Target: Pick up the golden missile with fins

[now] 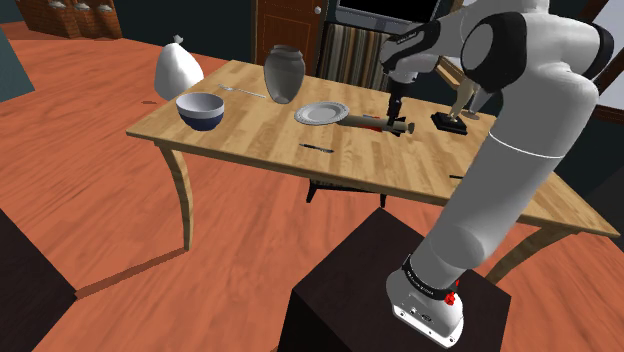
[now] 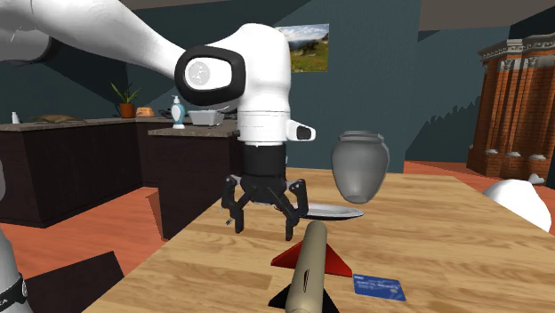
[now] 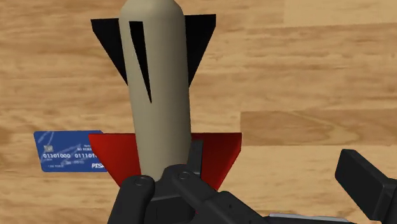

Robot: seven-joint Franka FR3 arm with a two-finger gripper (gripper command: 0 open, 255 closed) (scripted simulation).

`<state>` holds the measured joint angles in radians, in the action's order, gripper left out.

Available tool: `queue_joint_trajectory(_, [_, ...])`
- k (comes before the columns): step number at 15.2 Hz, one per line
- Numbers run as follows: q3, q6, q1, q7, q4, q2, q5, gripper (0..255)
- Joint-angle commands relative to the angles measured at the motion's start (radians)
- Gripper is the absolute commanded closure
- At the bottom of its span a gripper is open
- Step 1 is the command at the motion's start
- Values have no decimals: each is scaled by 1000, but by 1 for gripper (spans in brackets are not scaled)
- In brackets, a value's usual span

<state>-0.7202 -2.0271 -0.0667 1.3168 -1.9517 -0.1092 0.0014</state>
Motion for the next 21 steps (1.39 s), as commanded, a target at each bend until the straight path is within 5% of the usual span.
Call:
queue_joint_trajectory(1, [-5, -4, -38, 93, 81, -105, 72, 0])
queue_joint_trajectory(6, [33, 23, -151, 235, 282, -307, 189, 0])
queue_joint_trajectory(15, [52, -62, -161, 247, 229, -345, 217, 0])
queue_joint_trajectory(16, [53, -61, -162, 247, 231, -348, 218, 255])
queue_joint_trajectory(21, [53, -61, -163, 248, 233, -349, 219, 255])
